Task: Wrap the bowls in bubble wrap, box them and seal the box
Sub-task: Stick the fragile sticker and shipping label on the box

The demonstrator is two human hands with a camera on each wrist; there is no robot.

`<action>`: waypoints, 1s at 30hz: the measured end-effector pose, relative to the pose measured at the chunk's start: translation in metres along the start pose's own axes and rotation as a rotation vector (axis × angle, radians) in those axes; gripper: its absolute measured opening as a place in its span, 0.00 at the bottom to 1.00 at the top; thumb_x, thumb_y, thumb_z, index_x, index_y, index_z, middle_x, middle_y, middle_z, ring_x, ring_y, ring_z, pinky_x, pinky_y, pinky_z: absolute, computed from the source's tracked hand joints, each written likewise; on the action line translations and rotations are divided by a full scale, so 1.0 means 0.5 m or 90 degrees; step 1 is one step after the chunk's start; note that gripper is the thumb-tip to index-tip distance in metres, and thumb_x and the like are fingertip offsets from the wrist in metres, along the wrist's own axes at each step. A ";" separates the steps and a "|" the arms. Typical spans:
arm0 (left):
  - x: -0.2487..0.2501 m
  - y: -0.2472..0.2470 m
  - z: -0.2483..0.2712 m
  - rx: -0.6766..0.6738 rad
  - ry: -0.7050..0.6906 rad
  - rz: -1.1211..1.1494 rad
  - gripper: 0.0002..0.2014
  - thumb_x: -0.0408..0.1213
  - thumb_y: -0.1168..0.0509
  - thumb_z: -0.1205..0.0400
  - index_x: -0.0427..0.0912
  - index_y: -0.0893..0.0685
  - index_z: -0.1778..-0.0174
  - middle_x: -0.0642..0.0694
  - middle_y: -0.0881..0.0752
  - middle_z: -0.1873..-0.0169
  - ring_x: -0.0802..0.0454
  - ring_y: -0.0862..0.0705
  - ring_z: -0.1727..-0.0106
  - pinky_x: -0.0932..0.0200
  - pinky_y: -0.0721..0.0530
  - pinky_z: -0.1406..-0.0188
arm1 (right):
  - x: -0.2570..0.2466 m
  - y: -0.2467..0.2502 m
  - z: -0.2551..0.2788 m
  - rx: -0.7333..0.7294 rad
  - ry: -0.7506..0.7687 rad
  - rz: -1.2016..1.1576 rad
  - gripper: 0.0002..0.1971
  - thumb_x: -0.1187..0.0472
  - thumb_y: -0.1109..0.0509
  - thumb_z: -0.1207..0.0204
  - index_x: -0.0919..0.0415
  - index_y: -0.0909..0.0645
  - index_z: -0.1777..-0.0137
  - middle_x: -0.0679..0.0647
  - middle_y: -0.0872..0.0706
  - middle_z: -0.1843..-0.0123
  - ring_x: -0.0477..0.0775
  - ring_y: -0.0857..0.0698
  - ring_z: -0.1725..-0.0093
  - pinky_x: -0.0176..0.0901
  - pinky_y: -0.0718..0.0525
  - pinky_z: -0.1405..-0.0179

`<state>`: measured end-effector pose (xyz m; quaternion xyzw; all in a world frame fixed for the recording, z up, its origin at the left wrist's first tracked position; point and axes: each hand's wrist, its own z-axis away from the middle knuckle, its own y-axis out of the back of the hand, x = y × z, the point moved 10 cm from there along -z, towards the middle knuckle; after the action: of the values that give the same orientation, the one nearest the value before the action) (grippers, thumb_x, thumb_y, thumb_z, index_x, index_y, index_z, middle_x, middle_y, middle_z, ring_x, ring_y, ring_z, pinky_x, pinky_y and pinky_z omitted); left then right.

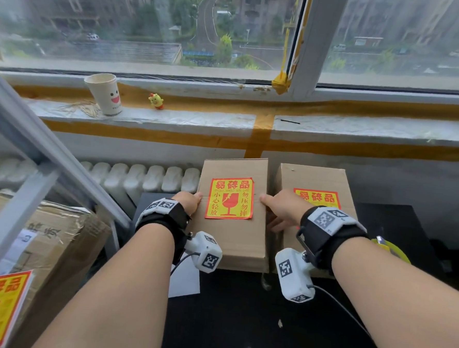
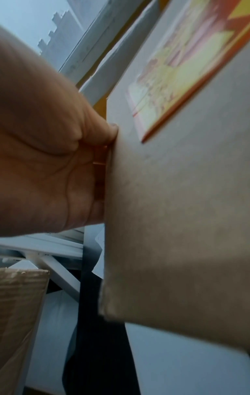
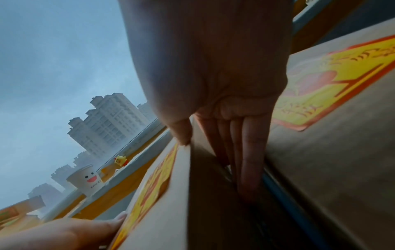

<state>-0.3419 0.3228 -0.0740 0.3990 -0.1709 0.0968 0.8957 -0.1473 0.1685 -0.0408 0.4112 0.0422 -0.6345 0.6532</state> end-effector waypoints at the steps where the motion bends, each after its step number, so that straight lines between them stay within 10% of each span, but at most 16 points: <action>1: 0.000 0.002 0.000 -0.001 0.002 -0.002 0.25 0.46 0.53 0.10 0.28 0.24 0.31 0.31 0.20 0.33 0.36 0.20 0.33 0.49 0.23 0.33 | -0.004 0.002 0.000 0.006 0.013 0.018 0.23 0.46 0.38 0.16 0.69 0.23 0.38 0.63 0.14 0.43 0.61 0.11 0.51 0.51 0.10 0.50; 6: -0.022 0.047 0.001 0.090 0.010 -0.102 0.20 0.31 0.52 0.10 0.31 0.32 0.23 0.34 0.26 0.27 0.39 0.27 0.26 0.53 0.30 0.31 | -0.046 0.018 0.009 0.053 0.163 0.097 0.18 0.50 0.39 0.15 0.60 0.18 0.35 0.57 0.17 0.37 0.59 0.18 0.39 0.58 0.17 0.36; 15: -0.031 0.044 -0.002 0.047 0.037 -0.076 0.19 0.31 0.53 0.10 0.32 0.27 0.26 0.35 0.22 0.30 0.39 0.22 0.30 0.54 0.25 0.36 | 0.008 -0.050 0.013 -0.137 0.007 -0.096 0.40 0.40 0.37 0.19 0.44 0.55 0.15 0.62 0.40 0.16 0.74 0.30 0.25 0.72 0.23 0.35; 18: -0.014 0.040 0.000 0.044 0.016 -0.080 0.18 0.29 0.49 0.12 0.32 0.25 0.28 0.36 0.20 0.31 0.40 0.21 0.31 0.55 0.23 0.37 | 0.009 -0.057 0.029 -0.195 -0.007 -0.152 0.36 0.38 0.39 0.19 0.37 0.53 0.16 0.58 0.47 0.14 0.75 0.36 0.21 0.77 0.27 0.33; 21: 0.006 0.042 0.009 0.056 0.010 -0.077 0.17 0.27 0.46 0.14 0.32 0.23 0.30 0.37 0.20 0.32 0.42 0.21 0.31 0.57 0.23 0.37 | 0.004 -0.038 0.038 -0.185 0.018 -0.203 0.31 0.44 0.37 0.18 0.43 0.41 0.16 0.59 0.35 0.18 0.68 0.21 0.34 0.66 0.15 0.41; 30: -0.010 -0.099 -0.037 -0.100 0.010 0.113 0.14 0.27 0.39 0.17 0.29 0.20 0.36 0.32 0.18 0.34 0.36 0.18 0.34 0.43 0.18 0.34 | -0.085 0.015 0.074 -0.181 0.203 -0.136 0.24 0.78 0.38 0.21 0.56 0.19 0.30 0.53 0.20 0.46 0.51 0.16 0.57 0.43 0.12 0.54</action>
<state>-0.3268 0.3034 -0.1210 0.3104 -0.2058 0.1654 0.9132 -0.1663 0.1796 0.0116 0.4034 0.2773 -0.6146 0.6186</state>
